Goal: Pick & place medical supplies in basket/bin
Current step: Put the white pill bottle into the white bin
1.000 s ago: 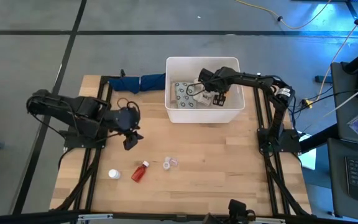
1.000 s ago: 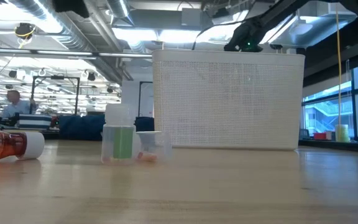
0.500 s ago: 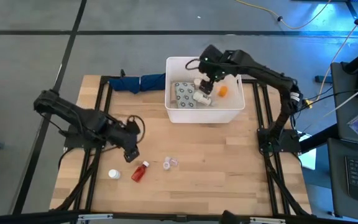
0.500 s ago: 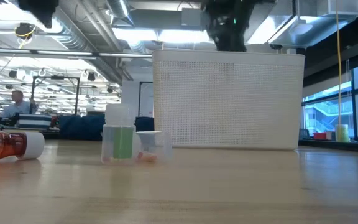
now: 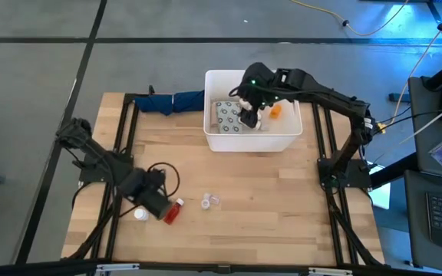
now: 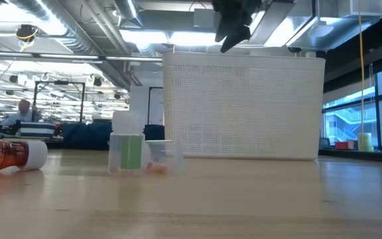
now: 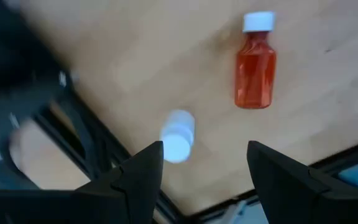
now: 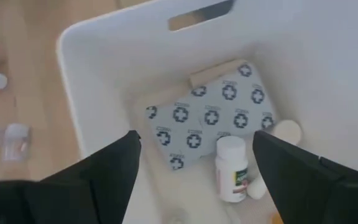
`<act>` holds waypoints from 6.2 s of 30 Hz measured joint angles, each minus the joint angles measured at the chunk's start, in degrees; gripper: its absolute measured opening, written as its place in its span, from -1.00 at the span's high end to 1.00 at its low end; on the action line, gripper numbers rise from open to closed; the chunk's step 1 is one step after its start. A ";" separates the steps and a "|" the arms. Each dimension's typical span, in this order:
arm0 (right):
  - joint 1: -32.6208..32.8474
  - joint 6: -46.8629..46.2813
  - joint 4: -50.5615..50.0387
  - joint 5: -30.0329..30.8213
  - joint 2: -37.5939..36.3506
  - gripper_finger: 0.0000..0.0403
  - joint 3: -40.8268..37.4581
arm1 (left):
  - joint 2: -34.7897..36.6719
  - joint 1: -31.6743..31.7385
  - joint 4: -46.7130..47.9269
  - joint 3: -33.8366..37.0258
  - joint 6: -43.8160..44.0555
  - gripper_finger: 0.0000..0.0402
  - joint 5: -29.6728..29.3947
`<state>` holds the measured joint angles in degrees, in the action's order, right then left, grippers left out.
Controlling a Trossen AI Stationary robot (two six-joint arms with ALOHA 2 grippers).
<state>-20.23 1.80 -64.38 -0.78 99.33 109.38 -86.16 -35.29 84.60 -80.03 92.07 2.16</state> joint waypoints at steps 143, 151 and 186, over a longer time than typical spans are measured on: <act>2.45 -2.15 4.92 0.10 0.00 -0.54 -0.04 | -4.55 -14.72 -44.78 24.70 -48.33 -0.38 -9.45; 2.47 -3.24 4.94 0.09 0.00 -0.54 -0.04 | -9.97 -14.71 -47.30 24.70 -49.82 -0.26 -7.54; 13.20 9.29 29.79 -13.18 0.01 -0.54 13.03 | 32.57 -1.23 -45.48 24.70 -45.77 0.11 -63.31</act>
<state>-7.04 11.10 -34.59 -13.96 99.33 122.41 -53.59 -36.53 39.12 -55.33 46.30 -61.15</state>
